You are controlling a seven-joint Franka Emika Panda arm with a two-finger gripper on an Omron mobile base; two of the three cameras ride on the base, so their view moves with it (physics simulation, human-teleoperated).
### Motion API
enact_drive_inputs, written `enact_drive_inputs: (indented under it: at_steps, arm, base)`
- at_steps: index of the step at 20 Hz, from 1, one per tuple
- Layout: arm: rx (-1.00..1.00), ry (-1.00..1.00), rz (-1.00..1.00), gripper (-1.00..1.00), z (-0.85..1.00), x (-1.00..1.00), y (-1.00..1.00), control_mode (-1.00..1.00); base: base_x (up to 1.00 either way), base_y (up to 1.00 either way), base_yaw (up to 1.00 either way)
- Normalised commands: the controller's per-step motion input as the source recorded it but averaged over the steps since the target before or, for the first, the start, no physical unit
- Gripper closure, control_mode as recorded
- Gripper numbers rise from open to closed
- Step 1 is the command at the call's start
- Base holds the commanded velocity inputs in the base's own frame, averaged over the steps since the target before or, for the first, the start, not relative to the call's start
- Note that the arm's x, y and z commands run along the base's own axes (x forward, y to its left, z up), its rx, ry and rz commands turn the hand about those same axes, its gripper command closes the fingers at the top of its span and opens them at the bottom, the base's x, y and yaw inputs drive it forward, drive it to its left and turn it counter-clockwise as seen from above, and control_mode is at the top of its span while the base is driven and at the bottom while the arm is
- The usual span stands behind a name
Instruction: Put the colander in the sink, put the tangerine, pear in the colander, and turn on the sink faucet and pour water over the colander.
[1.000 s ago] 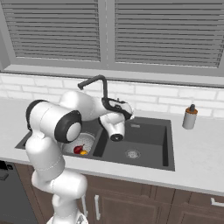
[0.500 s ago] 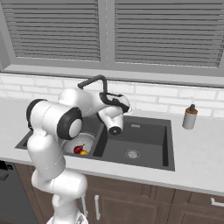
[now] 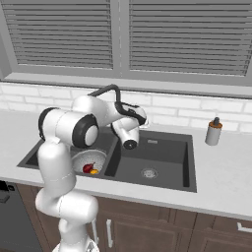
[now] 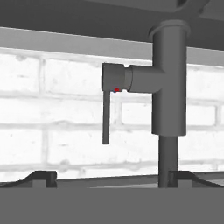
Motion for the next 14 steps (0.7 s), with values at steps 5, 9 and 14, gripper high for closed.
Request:
enact_drive_inputs:
  at_steps: [5,9,14]
  arm:
    - [0.0,0.0,0.0,-1.0,-0.13,0.31,0.01,-1.0]
    - [0.0,0.0,0.0,-1.0,-0.04,0.32,0.0,-1.0]
    - [0.0,0.0,0.0,-1.0,-0.09,0.37,0.03,-1.0]
  base:
    - [0.0,0.0,0.0]
    - [0.0,0.0,0.0]
    - [0.0,0.0,0.0]
